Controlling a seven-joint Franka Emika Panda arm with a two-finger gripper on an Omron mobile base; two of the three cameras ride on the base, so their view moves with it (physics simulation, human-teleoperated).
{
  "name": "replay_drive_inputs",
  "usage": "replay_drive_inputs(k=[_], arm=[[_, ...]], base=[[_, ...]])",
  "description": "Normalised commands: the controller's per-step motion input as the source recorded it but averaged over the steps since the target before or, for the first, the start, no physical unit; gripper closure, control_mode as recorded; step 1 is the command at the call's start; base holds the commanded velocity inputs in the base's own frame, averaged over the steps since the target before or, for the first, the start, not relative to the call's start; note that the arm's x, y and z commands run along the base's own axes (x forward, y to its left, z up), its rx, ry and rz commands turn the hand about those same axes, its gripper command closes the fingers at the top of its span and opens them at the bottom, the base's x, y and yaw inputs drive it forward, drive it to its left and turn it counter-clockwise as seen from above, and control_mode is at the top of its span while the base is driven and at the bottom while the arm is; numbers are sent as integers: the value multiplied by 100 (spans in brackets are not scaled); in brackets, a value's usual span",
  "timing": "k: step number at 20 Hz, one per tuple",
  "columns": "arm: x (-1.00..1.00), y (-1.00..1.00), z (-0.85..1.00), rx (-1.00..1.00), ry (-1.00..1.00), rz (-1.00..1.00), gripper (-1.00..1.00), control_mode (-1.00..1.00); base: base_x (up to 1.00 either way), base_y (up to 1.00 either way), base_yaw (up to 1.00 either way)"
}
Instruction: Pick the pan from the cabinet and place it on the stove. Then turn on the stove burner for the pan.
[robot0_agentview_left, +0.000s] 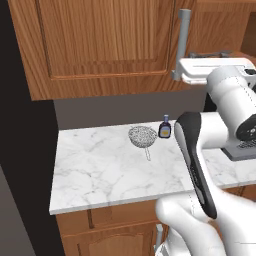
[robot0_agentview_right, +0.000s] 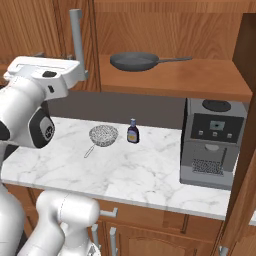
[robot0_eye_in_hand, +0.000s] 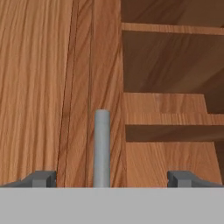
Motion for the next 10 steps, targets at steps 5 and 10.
replay_drive_inputs(k=[5, 10], arm=[[37, 0, -11, 5, 0, 0, -100, -100], [37, 0, -9, 4, 0, 0, -100, -100]], base=[[0, 0, 0], [0, 0, 0]])
